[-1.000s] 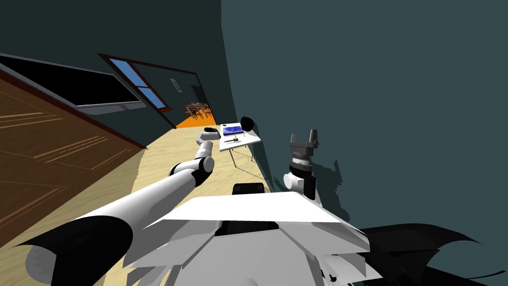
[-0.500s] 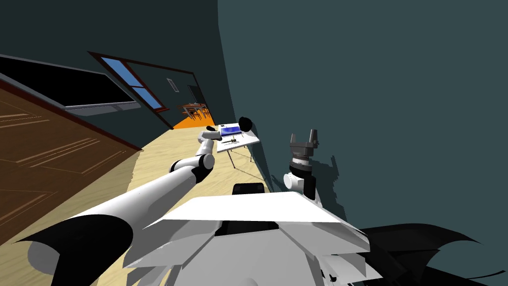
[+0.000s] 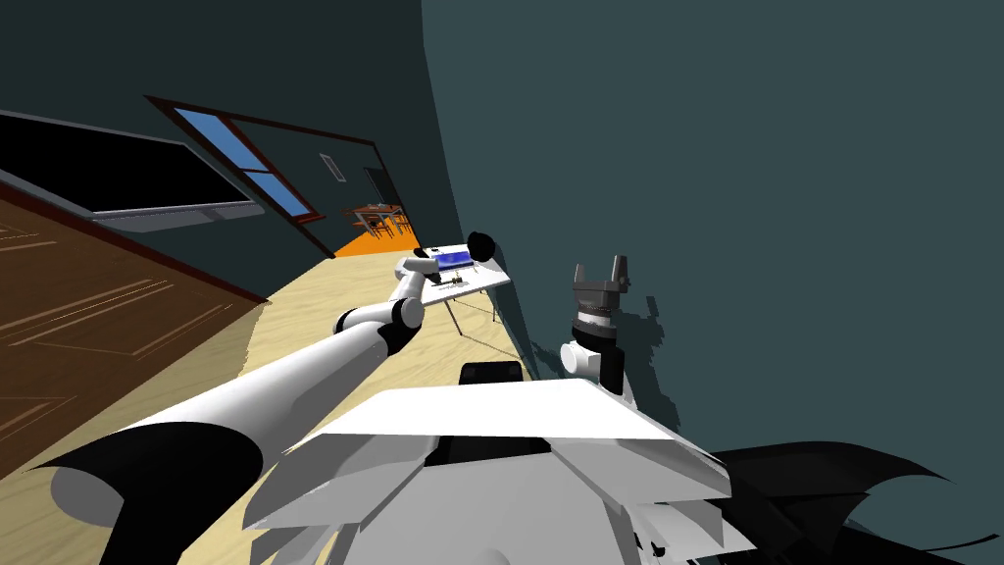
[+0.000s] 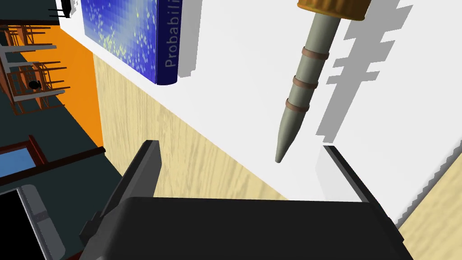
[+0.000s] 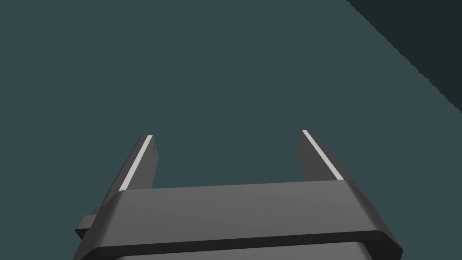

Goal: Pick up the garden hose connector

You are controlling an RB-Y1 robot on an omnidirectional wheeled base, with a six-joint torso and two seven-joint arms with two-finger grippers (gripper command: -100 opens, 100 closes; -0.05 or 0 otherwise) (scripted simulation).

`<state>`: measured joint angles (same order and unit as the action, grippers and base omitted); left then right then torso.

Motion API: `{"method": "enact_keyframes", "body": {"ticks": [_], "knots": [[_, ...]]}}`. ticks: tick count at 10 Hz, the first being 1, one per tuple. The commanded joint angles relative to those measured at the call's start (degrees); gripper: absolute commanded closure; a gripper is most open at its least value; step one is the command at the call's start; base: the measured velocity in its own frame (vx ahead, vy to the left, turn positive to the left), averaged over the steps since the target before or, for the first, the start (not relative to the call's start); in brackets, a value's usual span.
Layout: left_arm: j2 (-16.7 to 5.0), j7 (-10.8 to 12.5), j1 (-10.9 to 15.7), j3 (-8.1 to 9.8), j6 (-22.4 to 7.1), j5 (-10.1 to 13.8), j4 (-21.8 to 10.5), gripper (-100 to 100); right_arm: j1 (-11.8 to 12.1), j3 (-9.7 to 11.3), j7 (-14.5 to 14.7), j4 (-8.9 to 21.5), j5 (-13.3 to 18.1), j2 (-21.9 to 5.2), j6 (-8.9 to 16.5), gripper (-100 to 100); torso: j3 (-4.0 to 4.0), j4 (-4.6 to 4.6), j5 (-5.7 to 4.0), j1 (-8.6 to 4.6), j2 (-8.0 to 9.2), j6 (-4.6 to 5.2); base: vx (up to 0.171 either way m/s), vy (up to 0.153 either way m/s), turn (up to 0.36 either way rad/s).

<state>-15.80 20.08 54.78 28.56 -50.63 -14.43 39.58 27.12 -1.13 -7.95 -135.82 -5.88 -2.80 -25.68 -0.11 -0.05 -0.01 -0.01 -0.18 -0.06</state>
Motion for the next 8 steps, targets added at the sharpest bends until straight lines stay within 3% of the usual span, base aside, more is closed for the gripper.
{"method": "enact_keyframes", "body": {"ticks": [1, 2, 5, 8], "knots": [[0.1, 0.2, 0.5, -0.17, -2.7, -0.7, -1.4, -100, 0.0, 0.0, 0.0, 0.0, 0.0, 0.0, 0.0, 0, 0.00, 0.00, 0.00, 0.00, 0.00, 0.00, 0.049, -0.009, -0.042], [0.1, 0.2, 0.5, -0.17, -2.7, -0.7, -1.4, -100, 0.0, 0.0, 0.0, 0.0, 0.0, 0.0, 0.0, 0, 0.00, 0.00, 0.00, 0.00, -0.01, 0.01, 0.045, -0.003, -0.026], [0.0, 0.5, 1.4, -0.95, -7.9, -2.2, -5.1, -100, 0.0, 0.0, 0.0, 0.0, 0.0, 0.0, 0.0, 0, -0.05, -0.02, 0.00, -0.03, -0.10, 0.01, 0.080, -0.009, -0.060], [-0.1, 0.6, 1.5, -1.53, -10.6, -3.0, -6.8, -100, 0.0, 0.0, 0.0, 0.0, 0.0, 0.0, 0.0, 0, -0.04, -0.02, 0.02, 0.10, -0.07, -0.01, 0.067, 0.013, -0.037]]}}
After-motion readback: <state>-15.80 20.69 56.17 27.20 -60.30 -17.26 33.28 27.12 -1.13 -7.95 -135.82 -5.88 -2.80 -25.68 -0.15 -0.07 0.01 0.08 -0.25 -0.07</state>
